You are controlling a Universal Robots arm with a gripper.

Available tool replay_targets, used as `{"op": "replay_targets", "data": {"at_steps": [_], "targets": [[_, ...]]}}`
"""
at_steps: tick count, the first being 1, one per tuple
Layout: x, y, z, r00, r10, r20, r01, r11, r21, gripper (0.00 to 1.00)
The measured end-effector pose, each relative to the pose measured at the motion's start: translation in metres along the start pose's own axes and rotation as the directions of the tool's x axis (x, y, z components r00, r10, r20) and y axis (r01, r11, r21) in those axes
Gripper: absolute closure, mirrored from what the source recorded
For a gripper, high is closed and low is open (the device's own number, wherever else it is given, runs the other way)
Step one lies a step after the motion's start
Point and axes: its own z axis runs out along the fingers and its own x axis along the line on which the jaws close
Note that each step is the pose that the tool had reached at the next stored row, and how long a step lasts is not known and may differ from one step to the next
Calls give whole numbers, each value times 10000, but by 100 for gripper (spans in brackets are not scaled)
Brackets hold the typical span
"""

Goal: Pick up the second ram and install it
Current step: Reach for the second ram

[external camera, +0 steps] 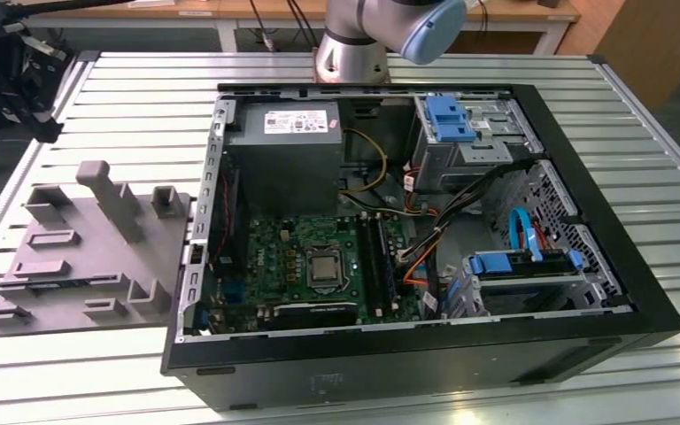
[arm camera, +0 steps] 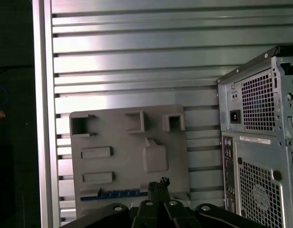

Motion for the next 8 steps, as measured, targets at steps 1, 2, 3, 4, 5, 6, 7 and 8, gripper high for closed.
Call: {"op": "replay_targets", "data": {"at_steps": [1,2,3,4,5,6,7,8], "targets": [[4,-14,6,10000,0,1,0,10000,-1,89],[7,-27,11,10000,0,1,0,10000,-1,89],[11,-41,17,10000,0,1,0,10000,-1,89],[15,-54,24,10000,0,1,0,10000,-2,89],[19,-66,31,10000,0,1,0,10000,-1,89],[24,-78,38,10000,0,0,0,10000,-1,89],[30,-89,46,10000,0,1,0,10000,-1,89],[35,-99,54,10000,0,0,0,10000,-1,89]]}}
